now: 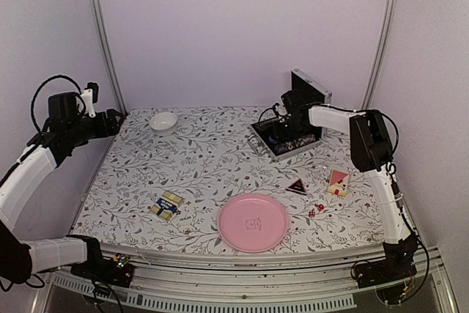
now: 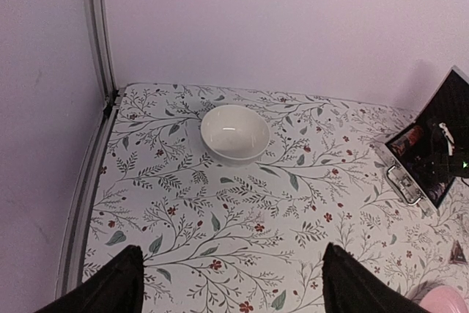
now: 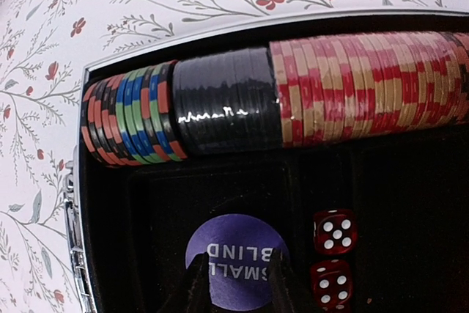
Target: Pack up texas hold em set
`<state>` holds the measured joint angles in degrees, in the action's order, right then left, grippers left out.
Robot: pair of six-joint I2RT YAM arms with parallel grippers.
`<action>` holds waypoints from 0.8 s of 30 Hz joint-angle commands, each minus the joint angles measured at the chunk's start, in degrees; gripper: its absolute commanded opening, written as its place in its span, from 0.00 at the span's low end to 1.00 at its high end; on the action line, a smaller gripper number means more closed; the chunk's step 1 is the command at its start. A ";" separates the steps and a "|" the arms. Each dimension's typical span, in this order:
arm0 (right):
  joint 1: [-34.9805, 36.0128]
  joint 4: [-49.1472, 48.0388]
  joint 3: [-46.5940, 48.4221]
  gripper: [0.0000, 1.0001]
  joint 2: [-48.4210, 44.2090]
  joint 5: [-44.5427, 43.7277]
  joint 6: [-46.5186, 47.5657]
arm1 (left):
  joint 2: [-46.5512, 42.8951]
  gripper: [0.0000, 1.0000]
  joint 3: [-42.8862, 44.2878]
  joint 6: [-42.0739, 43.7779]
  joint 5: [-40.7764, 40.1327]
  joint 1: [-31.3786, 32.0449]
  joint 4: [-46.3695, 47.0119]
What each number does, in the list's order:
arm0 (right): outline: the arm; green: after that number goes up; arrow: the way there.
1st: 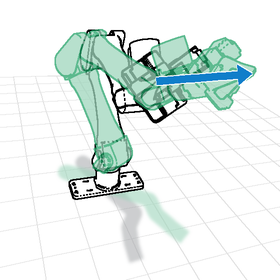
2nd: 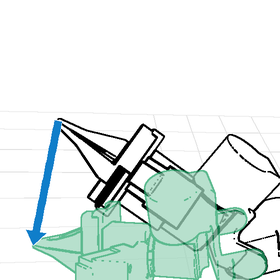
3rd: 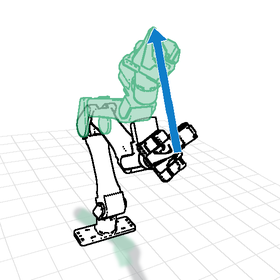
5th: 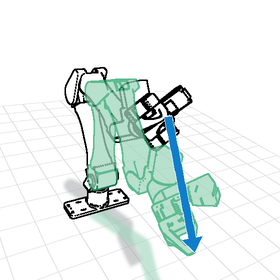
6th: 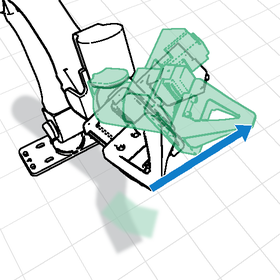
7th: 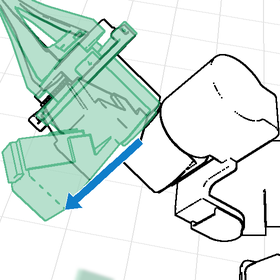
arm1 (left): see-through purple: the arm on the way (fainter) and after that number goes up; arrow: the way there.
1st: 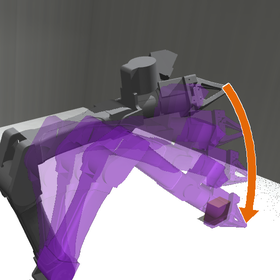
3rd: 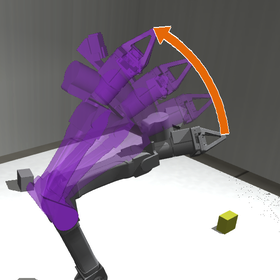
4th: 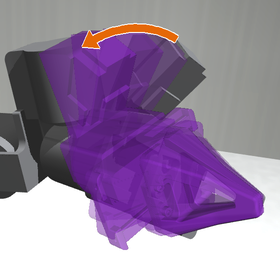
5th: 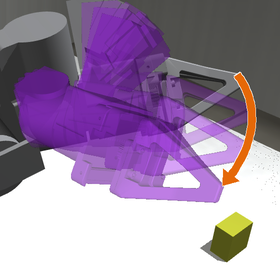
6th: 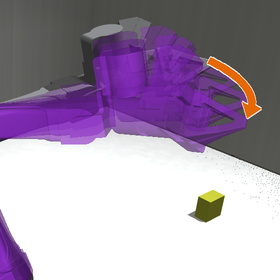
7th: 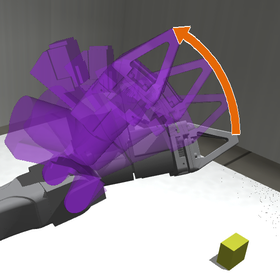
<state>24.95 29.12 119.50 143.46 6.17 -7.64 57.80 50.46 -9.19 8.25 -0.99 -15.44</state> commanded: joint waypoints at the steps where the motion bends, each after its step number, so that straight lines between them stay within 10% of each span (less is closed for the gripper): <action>1: -0.08 0.09 1.75 0.33 -4.16 -0.26 1.51 | -0.35 0.84 -0.31 0.47 -0.99 -0.61 0.76; 9: 4.10 -1.35 -4.21 0.68 -18.16 -4.86 4.30 | 1.93 0.88 -0.38 -0.78 -1.64 -0.54 0.58; 24: 32.88 -4.87 -24.39 0.91 -29.97 -9.56 3.68 | -0.03 0.88 -0.61 -0.29 0.81 -0.50 0.87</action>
<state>52.99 24.03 97.54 112.60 -3.09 -2.61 58.65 50.35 -9.63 7.38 -0.99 -15.33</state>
